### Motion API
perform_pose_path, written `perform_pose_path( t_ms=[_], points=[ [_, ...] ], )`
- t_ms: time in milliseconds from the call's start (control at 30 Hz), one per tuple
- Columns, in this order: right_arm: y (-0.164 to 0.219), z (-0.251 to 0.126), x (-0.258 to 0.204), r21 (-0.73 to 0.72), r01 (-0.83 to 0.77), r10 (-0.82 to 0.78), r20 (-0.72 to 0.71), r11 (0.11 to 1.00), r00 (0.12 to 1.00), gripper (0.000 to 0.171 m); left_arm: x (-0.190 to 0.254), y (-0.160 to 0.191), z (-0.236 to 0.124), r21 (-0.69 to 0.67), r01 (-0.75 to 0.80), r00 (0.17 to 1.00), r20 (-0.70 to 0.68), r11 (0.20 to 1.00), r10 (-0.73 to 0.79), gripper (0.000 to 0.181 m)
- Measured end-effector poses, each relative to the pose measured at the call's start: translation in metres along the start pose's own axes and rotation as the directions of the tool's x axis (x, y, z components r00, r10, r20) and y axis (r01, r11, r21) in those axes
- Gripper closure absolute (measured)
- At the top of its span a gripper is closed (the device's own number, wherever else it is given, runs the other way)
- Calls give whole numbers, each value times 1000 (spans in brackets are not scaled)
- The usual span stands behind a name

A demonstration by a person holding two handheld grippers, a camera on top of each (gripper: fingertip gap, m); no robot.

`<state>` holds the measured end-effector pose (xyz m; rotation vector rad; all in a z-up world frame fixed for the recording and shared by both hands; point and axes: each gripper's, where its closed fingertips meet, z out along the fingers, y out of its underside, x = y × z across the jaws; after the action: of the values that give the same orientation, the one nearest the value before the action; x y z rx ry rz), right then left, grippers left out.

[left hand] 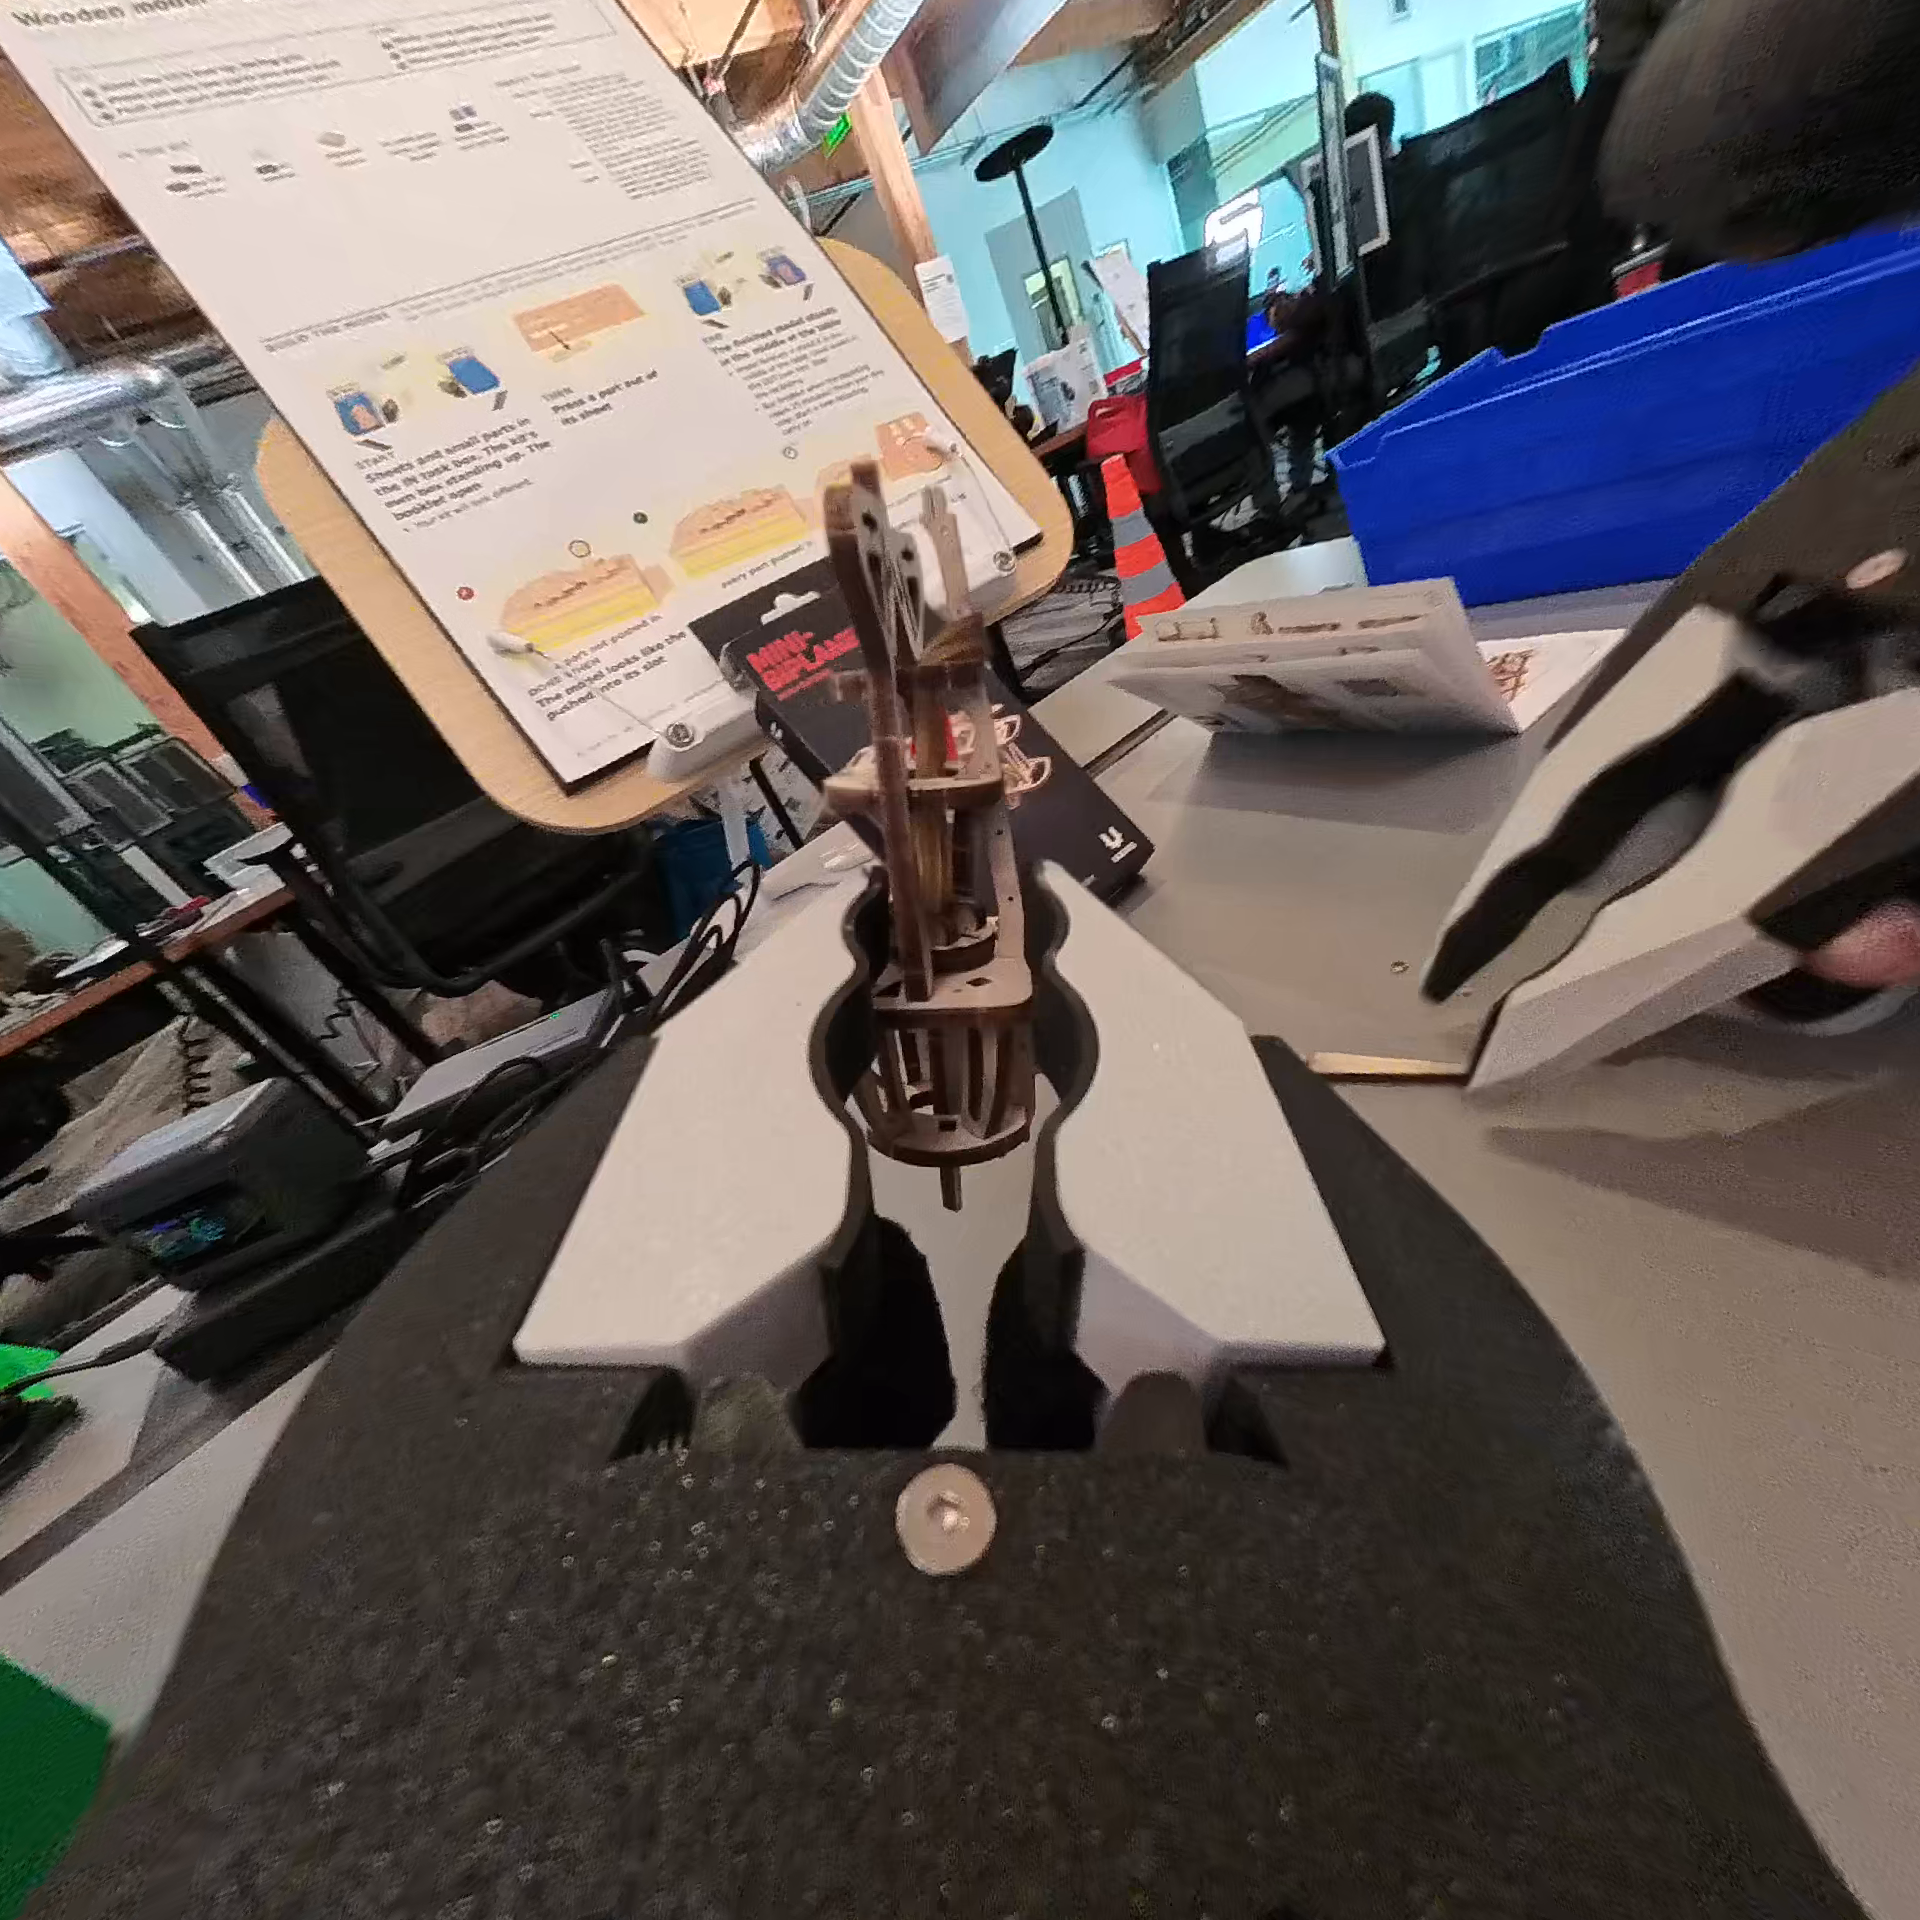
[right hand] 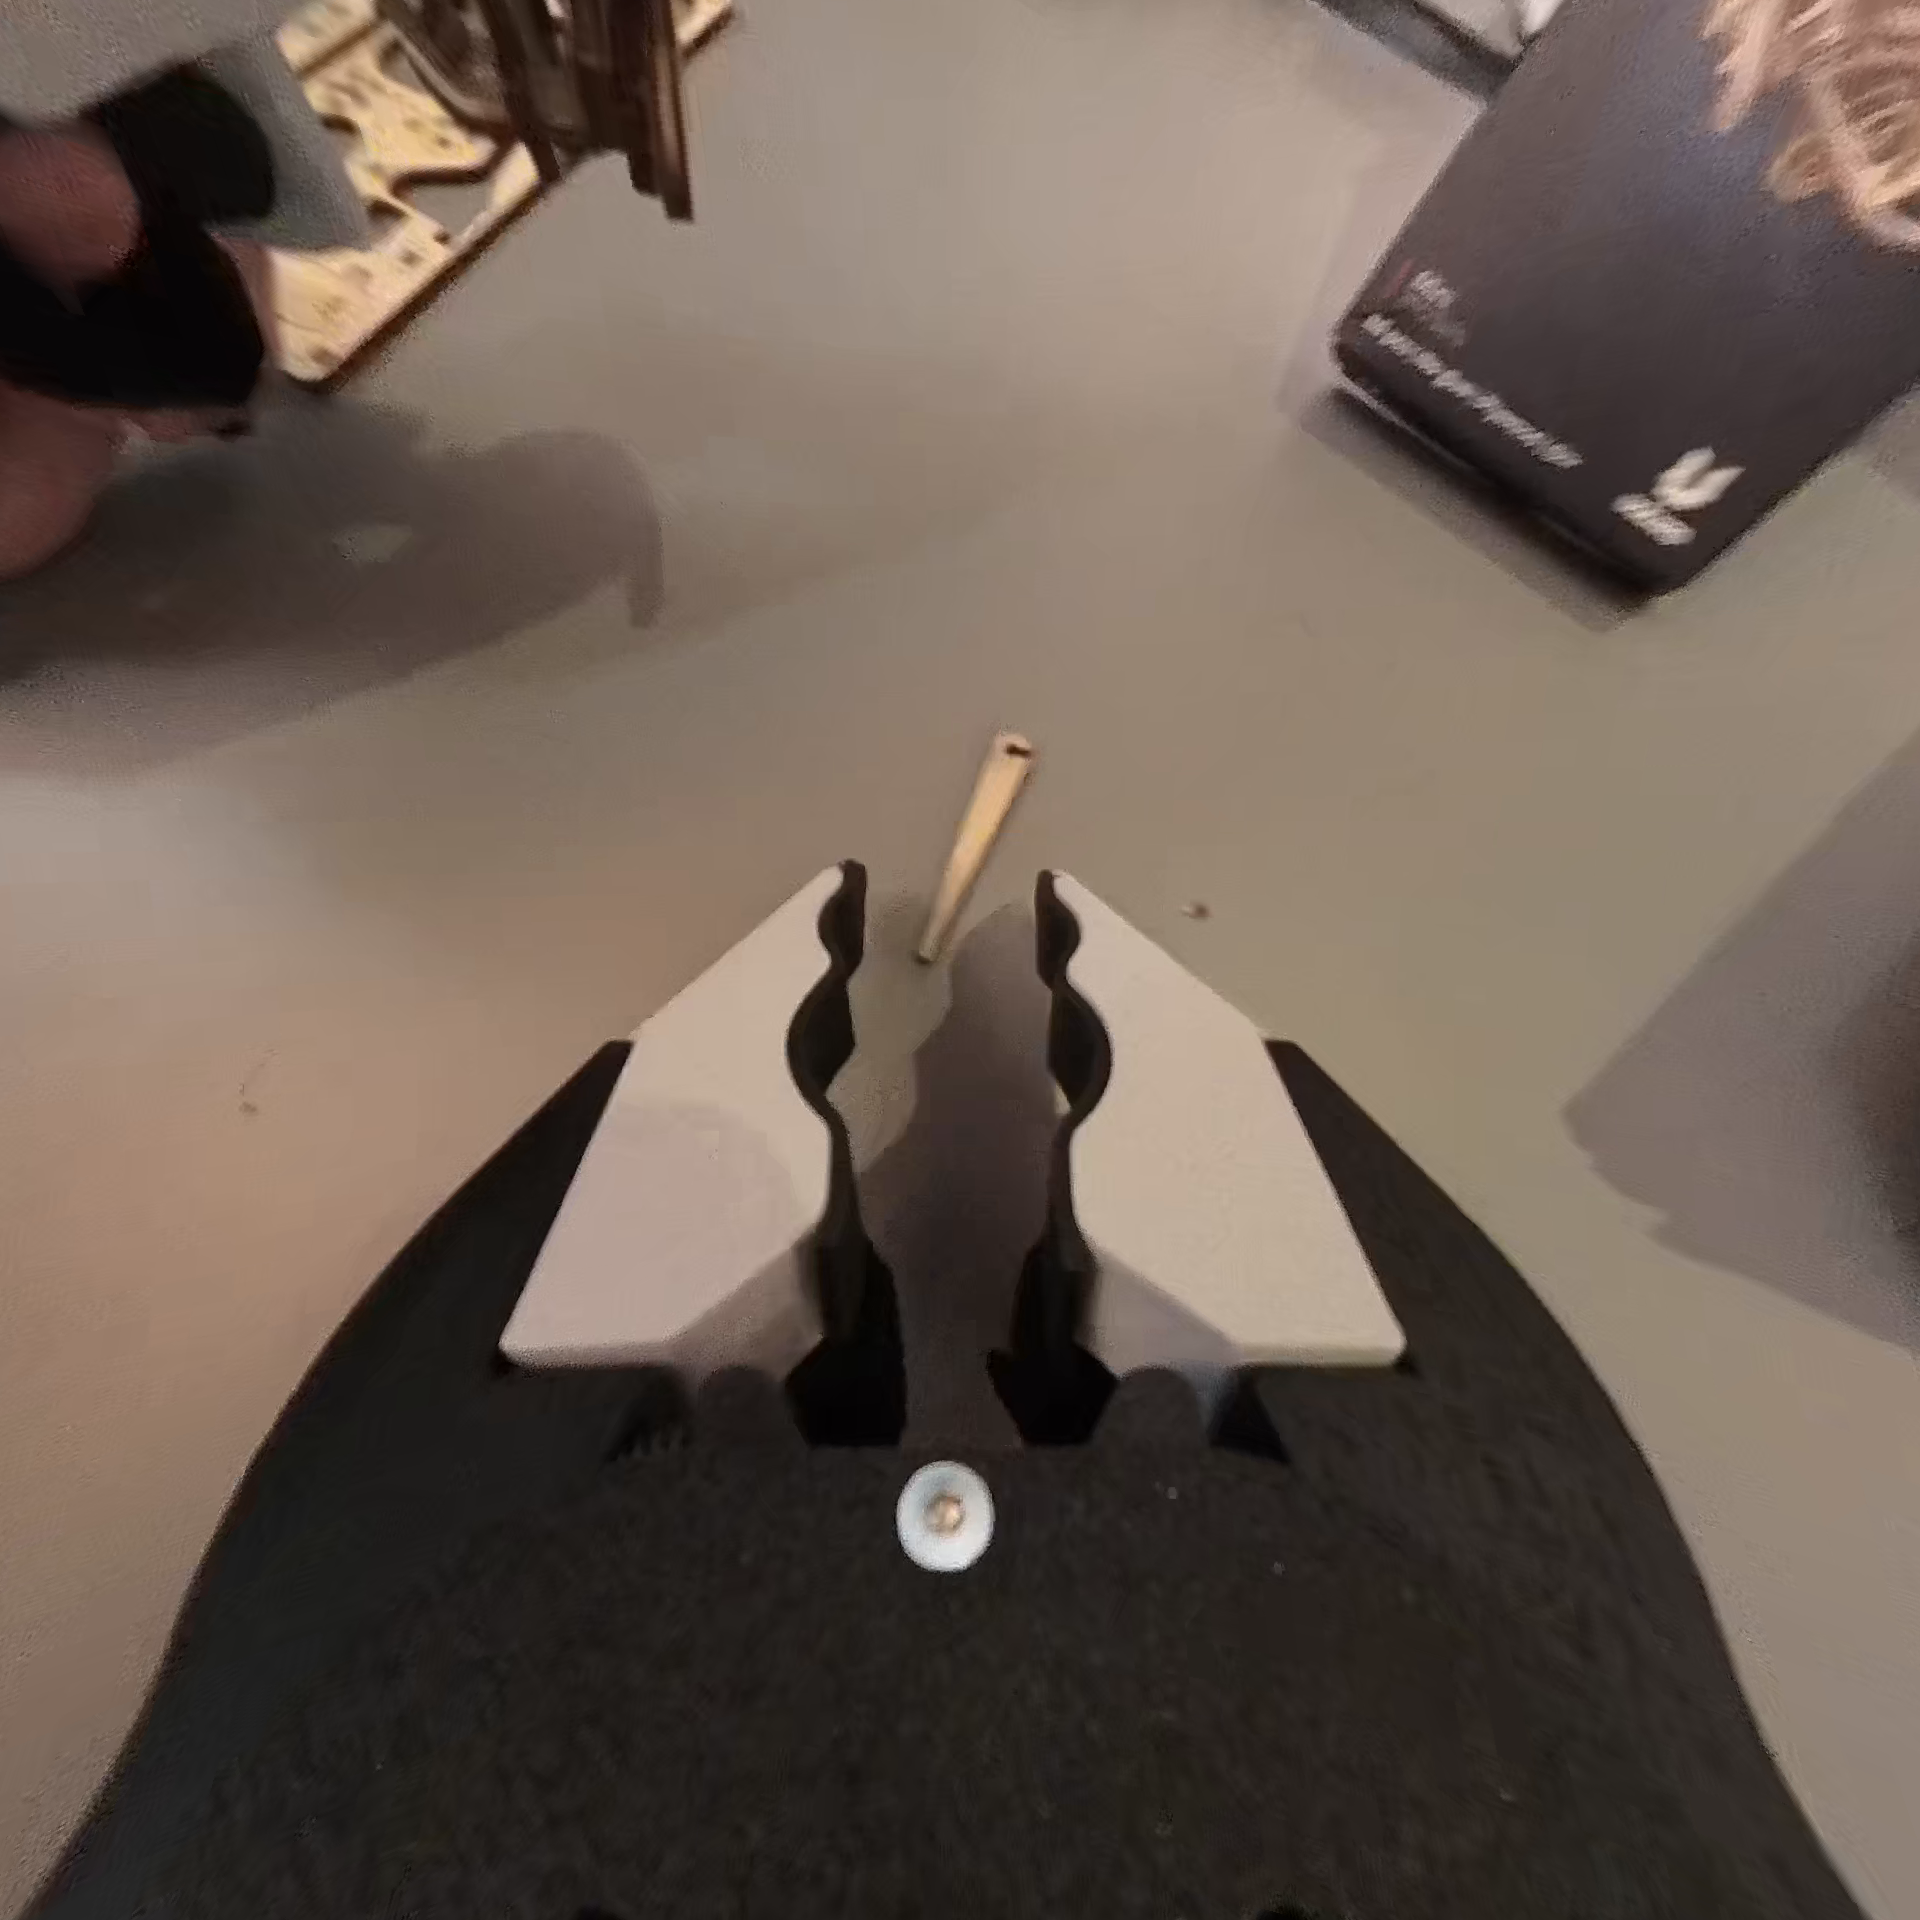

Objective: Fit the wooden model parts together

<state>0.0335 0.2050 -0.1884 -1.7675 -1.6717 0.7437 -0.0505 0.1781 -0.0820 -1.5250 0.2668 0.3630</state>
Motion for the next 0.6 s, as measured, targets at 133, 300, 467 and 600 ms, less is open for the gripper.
perform_pose_path(
  t_ms=[133,300,467,600],
  points=[
    [-1,16,-2,-52,18,-19,-16,998,1000,138,10,-2,-1,19,-8,998,-57,1000,9,158],
    [-2,18,-1,-47,21,-22,-6,999,1000,165,18,-5,-2,81,-48,990,-131,996,59,158],
    [-24,0,-24,3,-61,55,396,998,917,166,12,-5,-8,161,-138,975,-149,977,162,158],
    [-81,-72,-47,190,-200,-54,840,961,540,166,18,1,-9,196,-234,946,-181,952,270,159]
  ],
)
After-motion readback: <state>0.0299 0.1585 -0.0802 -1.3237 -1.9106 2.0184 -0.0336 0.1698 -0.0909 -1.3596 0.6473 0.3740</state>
